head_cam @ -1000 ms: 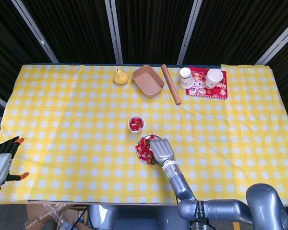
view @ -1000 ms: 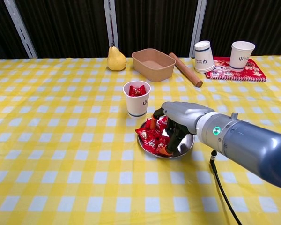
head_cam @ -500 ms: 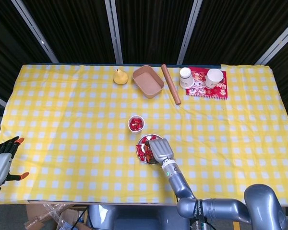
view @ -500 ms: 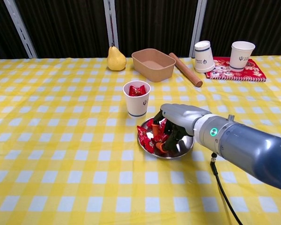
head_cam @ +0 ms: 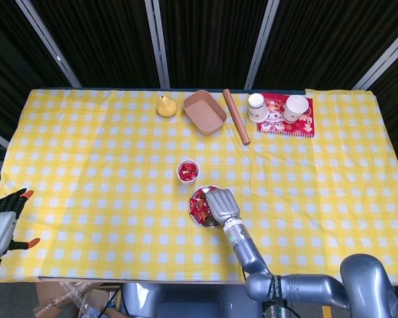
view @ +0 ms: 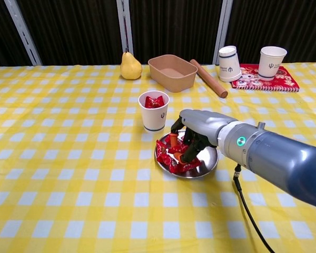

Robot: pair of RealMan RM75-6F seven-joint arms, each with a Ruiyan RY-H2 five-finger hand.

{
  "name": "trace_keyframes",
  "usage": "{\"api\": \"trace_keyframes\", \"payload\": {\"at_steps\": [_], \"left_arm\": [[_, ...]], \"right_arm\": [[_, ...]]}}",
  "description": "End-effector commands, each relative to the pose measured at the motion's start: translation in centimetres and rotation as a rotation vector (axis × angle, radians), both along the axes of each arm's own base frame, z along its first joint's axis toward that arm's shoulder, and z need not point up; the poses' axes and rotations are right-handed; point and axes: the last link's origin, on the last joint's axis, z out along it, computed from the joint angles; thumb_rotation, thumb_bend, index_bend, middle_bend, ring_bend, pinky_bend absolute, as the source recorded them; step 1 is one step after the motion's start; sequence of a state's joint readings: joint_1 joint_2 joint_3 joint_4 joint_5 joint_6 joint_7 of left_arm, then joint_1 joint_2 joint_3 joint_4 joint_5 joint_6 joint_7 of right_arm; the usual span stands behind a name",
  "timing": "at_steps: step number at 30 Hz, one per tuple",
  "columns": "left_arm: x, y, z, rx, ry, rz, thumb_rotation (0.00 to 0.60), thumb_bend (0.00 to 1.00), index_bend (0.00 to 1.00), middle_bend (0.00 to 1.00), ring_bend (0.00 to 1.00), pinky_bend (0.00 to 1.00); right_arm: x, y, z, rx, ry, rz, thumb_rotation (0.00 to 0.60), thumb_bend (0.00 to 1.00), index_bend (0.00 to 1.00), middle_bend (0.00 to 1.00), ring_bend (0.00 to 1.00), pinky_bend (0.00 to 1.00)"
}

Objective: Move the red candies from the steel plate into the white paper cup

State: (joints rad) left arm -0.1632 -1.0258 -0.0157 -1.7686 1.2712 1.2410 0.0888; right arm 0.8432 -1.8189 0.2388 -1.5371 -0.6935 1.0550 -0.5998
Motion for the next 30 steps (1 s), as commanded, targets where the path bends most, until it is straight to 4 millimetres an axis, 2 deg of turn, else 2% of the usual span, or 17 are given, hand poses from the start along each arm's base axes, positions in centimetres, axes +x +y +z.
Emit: {"api": "trace_keyframes", "payload": {"at_steps": [1,3,5,17,24,30], "left_arm": [[0.0,0.0,0.0,0.000,0.000,0.000,0.600,0.05,0.00,0.00,0.00,0.00],[0.0,0.0,0.0,0.000,0.000,0.000,0.600,0.05,0.00,0.00,0.00,0.00],[0.1,0.0,0.0,-0.003,-0.003,-0.001,0.600,0.05,0.00,0.00,0.00,0.00],[0.0,0.0,-0.1,-0.003,-0.009,0.011,0.600,0.05,0.00,0.00,0.00,0.00],[0.0,0.1,-0.1,-0.008,-0.014,0.016,0.600,0.05,0.00,0.00,0.00,0.00],[-0.1,0.2,0.0,-0.008,-0.024,0.029,0.600,0.05,0.00,0.00,0.00,0.00]], "right_arm": [[0.3,-0.1,0.6,-0.012,-0.006,0.007,0.600,0.47,0.57,0.87,0.91,0.85],[0.6,-0.2,1.1,-0.023,-0.011,0.017,0.600,0.47,0.57,0.87,0.91,0.85],[1.8,-0.8,2.6,-0.061,-0.034,0.037,0.600,0.48,0.57,0.87,0.91,0.85],[5.4,-3.2,4.7,-0.127,-0.083,0.068,0.600,0.48,0.57,0.87,0.91,0.85],[7.3,-5.1,4.3,-0.151,-0.082,0.077,0.600,0.48,0.57,0.87,0.91,0.85],[7.8,-6.7,3.3,-0.160,-0.066,0.061,0.600,0.48,0.57,0.87,0.91,0.85]]}}
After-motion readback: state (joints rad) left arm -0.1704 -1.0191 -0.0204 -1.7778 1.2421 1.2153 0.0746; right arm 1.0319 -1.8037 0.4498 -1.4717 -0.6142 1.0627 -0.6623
